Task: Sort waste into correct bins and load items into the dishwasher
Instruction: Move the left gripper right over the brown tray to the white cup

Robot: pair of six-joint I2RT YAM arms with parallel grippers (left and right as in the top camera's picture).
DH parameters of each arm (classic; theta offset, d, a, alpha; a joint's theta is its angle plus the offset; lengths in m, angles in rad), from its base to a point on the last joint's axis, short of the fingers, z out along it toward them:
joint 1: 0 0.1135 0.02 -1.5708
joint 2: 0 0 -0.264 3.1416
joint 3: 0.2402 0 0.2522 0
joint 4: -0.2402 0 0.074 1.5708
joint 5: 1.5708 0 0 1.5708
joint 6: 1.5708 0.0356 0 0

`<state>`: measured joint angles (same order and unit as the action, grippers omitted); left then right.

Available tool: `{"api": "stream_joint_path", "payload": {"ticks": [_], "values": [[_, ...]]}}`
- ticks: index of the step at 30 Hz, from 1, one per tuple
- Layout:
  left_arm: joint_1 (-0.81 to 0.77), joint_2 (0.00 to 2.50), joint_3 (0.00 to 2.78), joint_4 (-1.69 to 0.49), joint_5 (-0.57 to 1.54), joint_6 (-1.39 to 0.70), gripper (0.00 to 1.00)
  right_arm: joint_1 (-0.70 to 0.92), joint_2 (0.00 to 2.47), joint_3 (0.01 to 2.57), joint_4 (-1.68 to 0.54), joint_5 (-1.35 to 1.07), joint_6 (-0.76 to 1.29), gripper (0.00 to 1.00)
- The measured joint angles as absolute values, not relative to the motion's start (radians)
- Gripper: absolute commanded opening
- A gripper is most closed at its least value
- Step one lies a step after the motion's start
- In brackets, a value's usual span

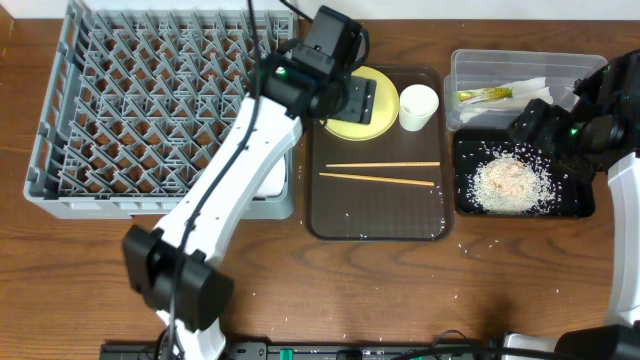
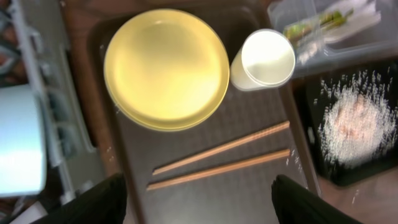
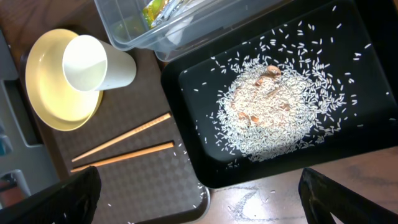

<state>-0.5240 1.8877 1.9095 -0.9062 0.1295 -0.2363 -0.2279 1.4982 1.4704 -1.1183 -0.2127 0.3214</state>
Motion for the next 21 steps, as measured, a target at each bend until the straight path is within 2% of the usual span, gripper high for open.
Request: {"api": "stream_joint_path", "payload": {"ticks": [11, 21], "values": [[-0.533, 1.985, 1.910, -0.770, 0.133, -0.288, 0.76, -0.228, 1.498, 1.470, -1.118, -0.213, 0.322, 0.99], [-0.558, 2.132, 1.911, -0.559, 0.137, -0.357, 0.76, -0.228, 1.498, 1.470, -1.118, -0.212, 0.321, 0.99]]}}
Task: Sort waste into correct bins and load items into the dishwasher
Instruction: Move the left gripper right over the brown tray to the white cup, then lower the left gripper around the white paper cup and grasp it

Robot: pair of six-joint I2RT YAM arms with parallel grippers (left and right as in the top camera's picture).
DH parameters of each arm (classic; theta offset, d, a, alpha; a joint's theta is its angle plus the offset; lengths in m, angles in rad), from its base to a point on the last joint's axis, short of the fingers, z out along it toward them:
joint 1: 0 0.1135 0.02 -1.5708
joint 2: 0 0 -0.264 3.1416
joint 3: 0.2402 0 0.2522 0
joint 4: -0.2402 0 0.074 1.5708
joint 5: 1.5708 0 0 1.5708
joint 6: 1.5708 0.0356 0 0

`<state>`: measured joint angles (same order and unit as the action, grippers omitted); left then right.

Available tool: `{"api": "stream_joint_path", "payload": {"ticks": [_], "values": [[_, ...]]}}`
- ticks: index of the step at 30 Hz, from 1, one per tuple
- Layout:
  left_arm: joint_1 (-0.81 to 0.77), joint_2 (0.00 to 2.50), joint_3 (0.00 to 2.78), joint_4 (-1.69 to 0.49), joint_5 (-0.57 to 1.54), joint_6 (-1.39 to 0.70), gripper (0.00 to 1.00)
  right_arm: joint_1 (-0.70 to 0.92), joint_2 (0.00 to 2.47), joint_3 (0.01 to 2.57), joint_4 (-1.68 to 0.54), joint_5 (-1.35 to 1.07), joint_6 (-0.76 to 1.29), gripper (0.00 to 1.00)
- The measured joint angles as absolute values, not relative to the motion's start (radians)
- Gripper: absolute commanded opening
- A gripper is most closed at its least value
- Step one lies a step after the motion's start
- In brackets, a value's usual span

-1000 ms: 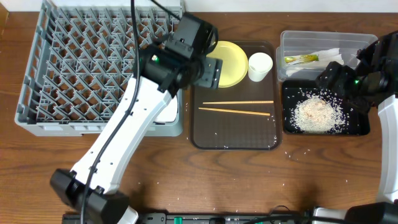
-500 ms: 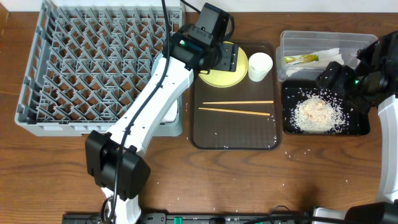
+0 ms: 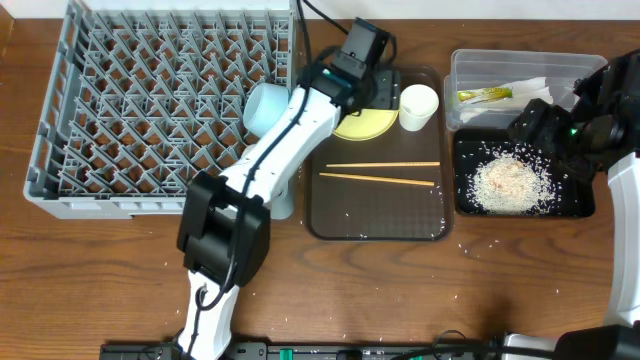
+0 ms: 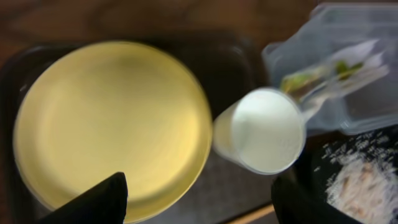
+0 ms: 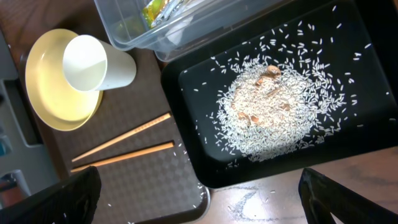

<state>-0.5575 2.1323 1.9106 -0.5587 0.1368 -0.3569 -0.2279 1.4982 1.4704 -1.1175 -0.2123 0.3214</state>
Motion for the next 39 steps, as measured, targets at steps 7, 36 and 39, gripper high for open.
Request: {"api": "stream_joint_path", "payload": {"ticks": [7, 36, 39], "values": [[-0.595, 2.138, 1.911, -0.440, 0.144, -0.393, 0.76, -0.228, 1.498, 1.470, -1.118, -0.213, 0.322, 0.99], [-0.631, 2.236, 1.911, -0.377, 0.151, -0.419, 0.76, -0.228, 1.498, 1.470, -1.118, -0.213, 0.322, 0.99], [-0.631, 2.247, 1.911, -0.361, 0.150, -0.420, 0.76, -0.228, 1.498, 1.470, -1.118, -0.213, 0.321, 0.99]]}}
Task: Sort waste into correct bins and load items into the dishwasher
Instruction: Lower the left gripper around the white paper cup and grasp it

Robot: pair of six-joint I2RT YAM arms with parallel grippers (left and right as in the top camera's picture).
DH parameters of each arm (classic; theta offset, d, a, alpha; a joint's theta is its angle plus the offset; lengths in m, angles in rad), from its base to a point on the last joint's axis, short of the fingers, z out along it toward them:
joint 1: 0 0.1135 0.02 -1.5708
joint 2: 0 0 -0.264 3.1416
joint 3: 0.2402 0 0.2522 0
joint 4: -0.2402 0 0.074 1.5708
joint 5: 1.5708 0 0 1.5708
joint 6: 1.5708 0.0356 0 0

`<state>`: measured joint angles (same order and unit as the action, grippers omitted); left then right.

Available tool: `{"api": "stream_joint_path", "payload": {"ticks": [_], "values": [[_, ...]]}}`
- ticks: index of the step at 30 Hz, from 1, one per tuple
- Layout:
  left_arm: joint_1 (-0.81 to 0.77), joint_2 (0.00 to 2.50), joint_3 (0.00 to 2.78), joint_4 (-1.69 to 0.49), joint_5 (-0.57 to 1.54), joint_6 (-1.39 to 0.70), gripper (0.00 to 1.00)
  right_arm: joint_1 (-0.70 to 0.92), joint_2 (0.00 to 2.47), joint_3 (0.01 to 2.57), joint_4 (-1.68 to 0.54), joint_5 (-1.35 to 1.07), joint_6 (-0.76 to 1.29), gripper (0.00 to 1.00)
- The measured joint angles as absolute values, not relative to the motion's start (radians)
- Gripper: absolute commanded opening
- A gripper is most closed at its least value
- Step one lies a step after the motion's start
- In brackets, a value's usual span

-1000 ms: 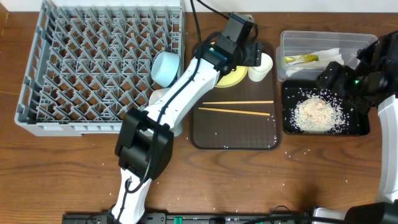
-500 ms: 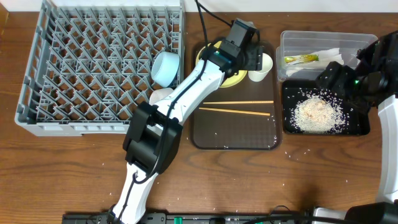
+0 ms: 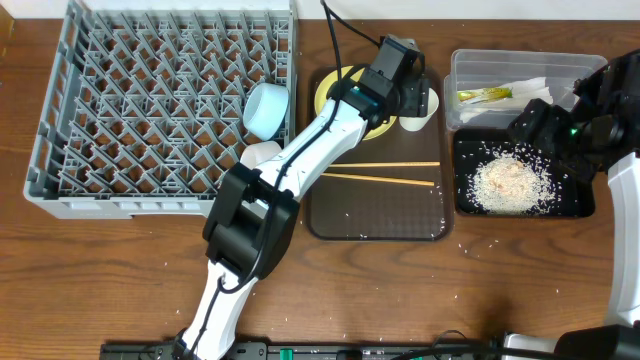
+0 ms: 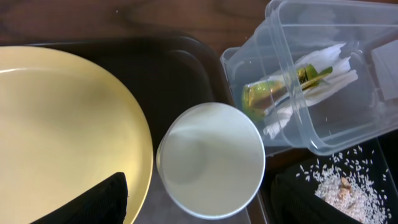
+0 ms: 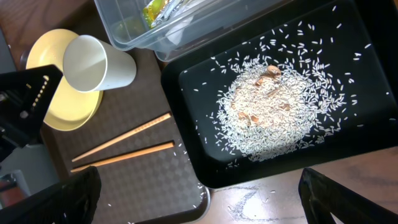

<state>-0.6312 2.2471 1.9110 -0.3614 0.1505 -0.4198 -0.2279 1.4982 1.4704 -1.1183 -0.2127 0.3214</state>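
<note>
A white paper cup (image 4: 210,160) stands upright on the brown tray (image 3: 380,215), next to a yellow plate (image 4: 62,124). My left gripper (image 4: 208,205) hangs open just above the cup, one finger (image 4: 93,202) over the plate's edge and the other on the cup's far side. From overhead the left gripper (image 3: 405,92) hides much of the cup (image 3: 420,110) and plate (image 3: 324,100). Two wooden chopsticks (image 3: 385,172) lie across the tray. My right gripper (image 5: 199,199) is open and empty, over the black bin (image 5: 348,81) of spilled rice.
A grey dish rack (image 3: 150,100) fills the left side, with a light-blue cup (image 3: 267,108) at its right edge. A clear bin (image 3: 520,70) holding wrappers sits behind the black bin (image 3: 470,205). Loose rice grains dot the tray and table.
My left gripper has moved right, from over the yellow plate to over the white cup, which now fills more of its view. The right arm has not moved.
At first my left gripper was open high over the tray, seeing the plate, cup and chopsticks. Then it was closer, over the plate with the cup at its right. Now it is centred on the cup. The right gripper stayed open over the rice bin throughout.
</note>
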Motion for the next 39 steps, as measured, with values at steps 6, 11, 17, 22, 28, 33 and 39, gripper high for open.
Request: {"api": "stream_joint_path", "payload": {"ticks": [6, 11, 17, 22, 28, 33, 39], "values": [[-0.631, 2.297, 1.911, -0.351, 0.150, -0.430, 0.76, -0.228, 1.498, 1.470, -1.118, -0.213, 0.321, 0.99], [-0.631, 2.321, 1.911, -0.349, 0.150, -0.442, 0.76, -0.228, 1.498, 1.470, -1.118, -0.213, 0.322, 0.99], [-0.631, 2.321, 1.911, -0.337, 0.147, -0.445, 0.75, -0.228, 1.498, 1.470, -1.118, -0.213, 0.322, 0.99], [-0.631, 2.321, 1.911, -0.337, 0.147, -0.445, 0.75, -0.228, 1.498, 1.470, -1.118, -0.213, 0.322, 0.99], [-0.631, 2.321, 1.911, -0.338, 0.147, -0.445, 0.75, -0.228, 1.498, 1.470, -1.118, -0.213, 0.322, 0.99], [-0.631, 2.321, 1.911, -0.338, 0.147, -0.445, 0.75, -0.228, 1.498, 1.470, -1.118, -0.213, 0.322, 0.99], [-0.631, 2.321, 1.911, -0.338, 0.147, -0.445, 0.75, -0.228, 1.498, 1.470, -1.118, -0.213, 0.321, 0.99]]}}
